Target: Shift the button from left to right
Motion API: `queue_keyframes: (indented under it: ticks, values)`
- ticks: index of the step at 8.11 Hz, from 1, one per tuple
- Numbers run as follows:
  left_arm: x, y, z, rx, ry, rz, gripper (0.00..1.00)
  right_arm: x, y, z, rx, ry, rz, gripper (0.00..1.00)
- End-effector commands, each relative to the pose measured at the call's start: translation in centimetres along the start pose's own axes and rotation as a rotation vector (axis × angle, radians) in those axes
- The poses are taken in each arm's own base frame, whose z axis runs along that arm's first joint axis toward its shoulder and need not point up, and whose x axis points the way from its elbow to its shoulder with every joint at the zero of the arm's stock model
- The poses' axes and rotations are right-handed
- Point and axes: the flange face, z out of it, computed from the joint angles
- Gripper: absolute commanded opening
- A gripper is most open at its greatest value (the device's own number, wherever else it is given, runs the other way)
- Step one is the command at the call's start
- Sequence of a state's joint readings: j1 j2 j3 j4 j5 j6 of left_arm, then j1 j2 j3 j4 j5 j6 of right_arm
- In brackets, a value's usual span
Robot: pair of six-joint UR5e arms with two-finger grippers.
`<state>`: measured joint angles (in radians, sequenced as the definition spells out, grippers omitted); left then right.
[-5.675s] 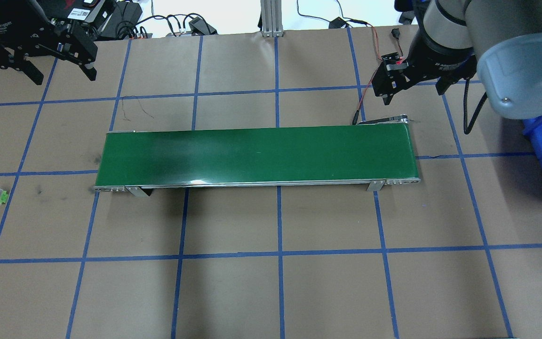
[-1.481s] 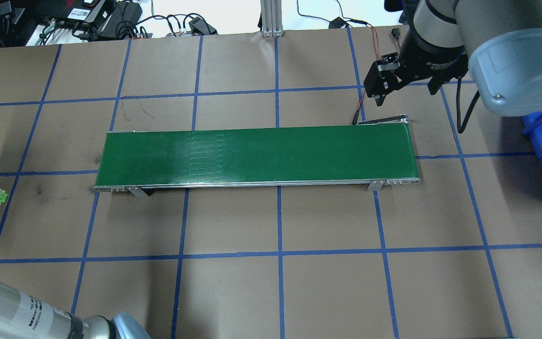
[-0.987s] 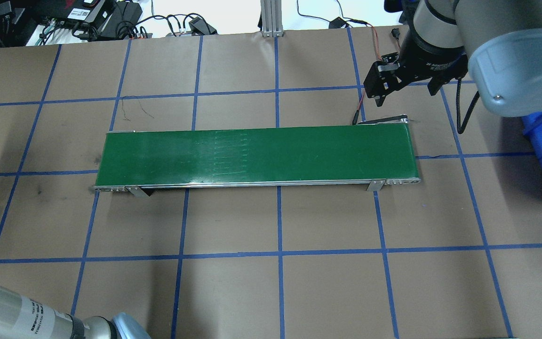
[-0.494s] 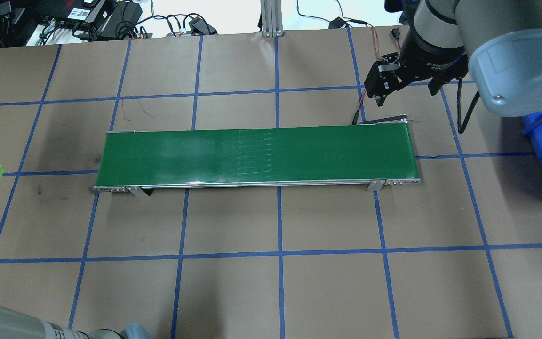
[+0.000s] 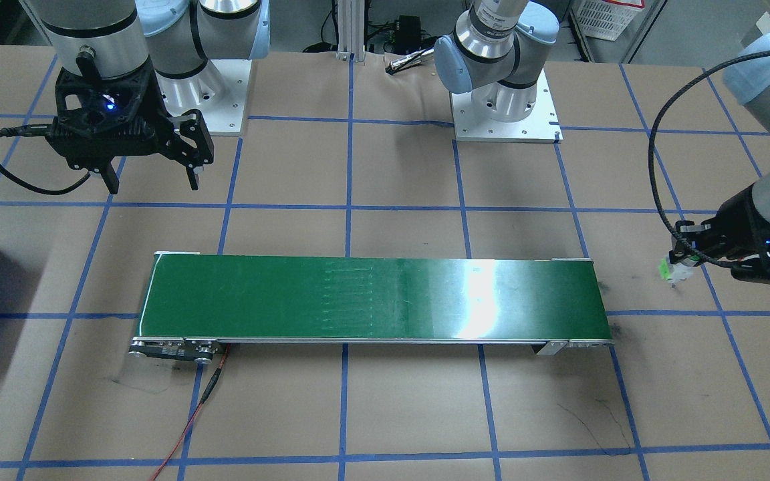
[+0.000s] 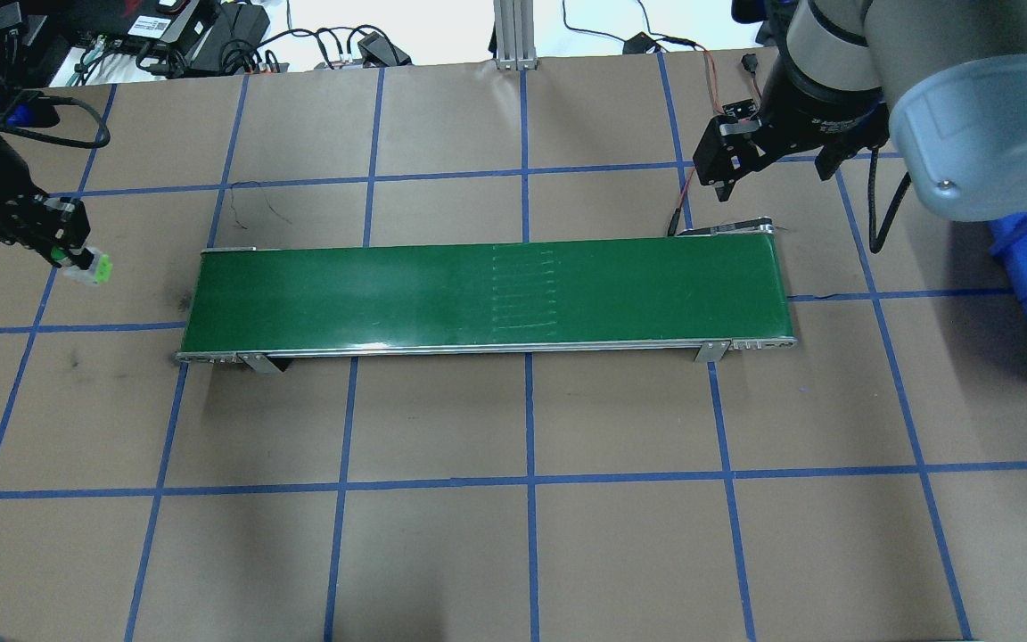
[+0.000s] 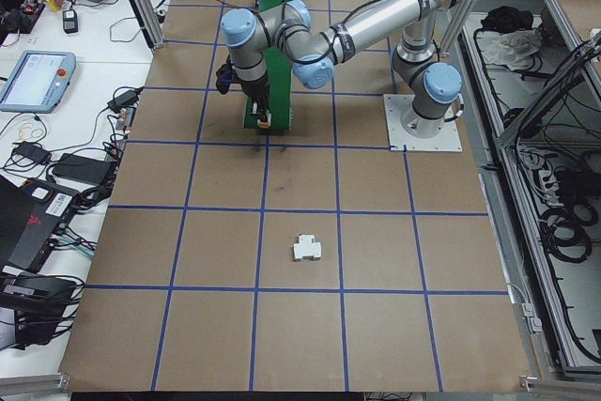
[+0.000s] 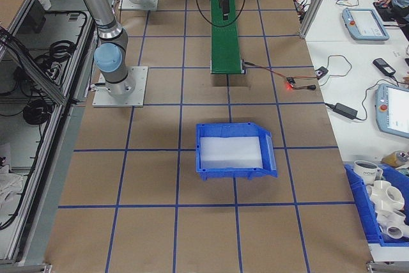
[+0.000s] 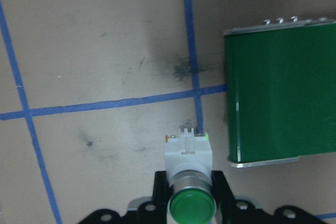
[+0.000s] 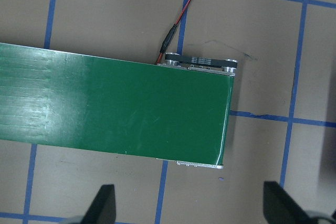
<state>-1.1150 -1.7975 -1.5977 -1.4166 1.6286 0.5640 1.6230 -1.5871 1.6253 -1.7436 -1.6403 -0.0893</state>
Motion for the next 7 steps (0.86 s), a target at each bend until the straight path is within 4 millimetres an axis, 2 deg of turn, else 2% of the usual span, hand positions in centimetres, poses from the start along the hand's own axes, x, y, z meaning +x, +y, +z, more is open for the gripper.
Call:
queue_keyframes:
  ticks: [1,4,7]
  values:
    - [4.7,-1.9,1.0,0.014,0.073,-0.071,0.16,0.0,0.1,0.1,-0.003,-0.001,0.0,1.0]
    - [7.8,-3.3,2.4,-0.005,0.07,-0.078,0.16,0.0,0.0,0.2,-0.003,0.001,0.0,1.0]
    - [7.8,-4.2,4.8,-0.046,0.084,-0.077,0.16,0.0,0.0,0.2,-0.004,0.001,0.0,1.0]
